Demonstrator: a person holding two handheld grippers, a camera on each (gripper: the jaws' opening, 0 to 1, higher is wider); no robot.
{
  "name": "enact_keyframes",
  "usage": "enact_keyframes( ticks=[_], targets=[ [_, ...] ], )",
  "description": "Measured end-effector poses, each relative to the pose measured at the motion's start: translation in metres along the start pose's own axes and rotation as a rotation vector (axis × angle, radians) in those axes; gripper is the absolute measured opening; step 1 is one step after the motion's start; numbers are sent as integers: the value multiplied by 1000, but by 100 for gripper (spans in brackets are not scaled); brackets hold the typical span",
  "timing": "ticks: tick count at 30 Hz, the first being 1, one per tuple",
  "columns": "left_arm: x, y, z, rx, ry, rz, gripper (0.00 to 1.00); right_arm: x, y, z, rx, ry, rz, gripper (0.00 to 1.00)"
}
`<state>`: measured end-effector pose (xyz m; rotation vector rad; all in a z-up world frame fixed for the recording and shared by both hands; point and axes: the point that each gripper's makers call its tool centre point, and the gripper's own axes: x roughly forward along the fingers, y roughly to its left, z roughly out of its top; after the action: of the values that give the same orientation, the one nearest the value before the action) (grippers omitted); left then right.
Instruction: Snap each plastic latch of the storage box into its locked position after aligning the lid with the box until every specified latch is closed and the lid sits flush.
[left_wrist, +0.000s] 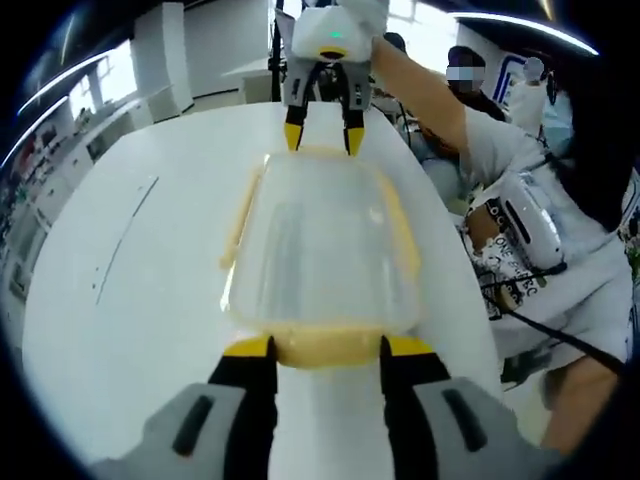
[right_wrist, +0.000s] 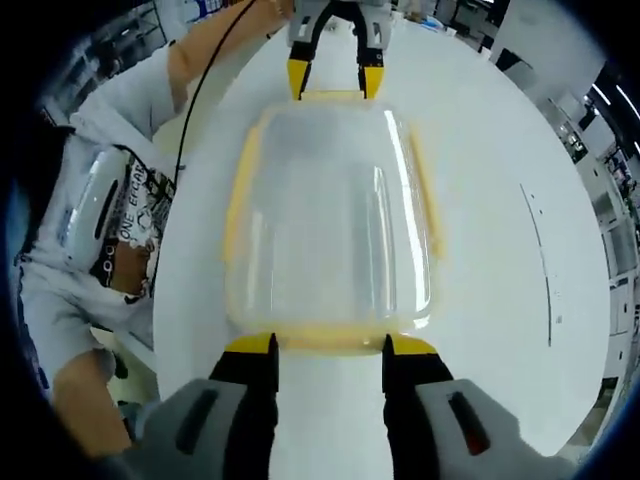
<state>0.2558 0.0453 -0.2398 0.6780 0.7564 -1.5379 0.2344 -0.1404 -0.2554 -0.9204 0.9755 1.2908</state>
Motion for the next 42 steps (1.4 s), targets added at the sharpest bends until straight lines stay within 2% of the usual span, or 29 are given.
enact_keyframes(
  ticks=[10,21,28,42],
  targets=[
    [0,1,-2,6,13,6,40,2,4,1,2,7,-4,40],
    [3,1,-5,-1,27,7,40,1,-1,1,13,9,8,40],
    [2,7,-6,-8,46,9,40,2,-4,0,19,18,22,40],
    [7,12,-4,-5,42,4,40,4,-4,-6,41,8,39,40]
  ],
)
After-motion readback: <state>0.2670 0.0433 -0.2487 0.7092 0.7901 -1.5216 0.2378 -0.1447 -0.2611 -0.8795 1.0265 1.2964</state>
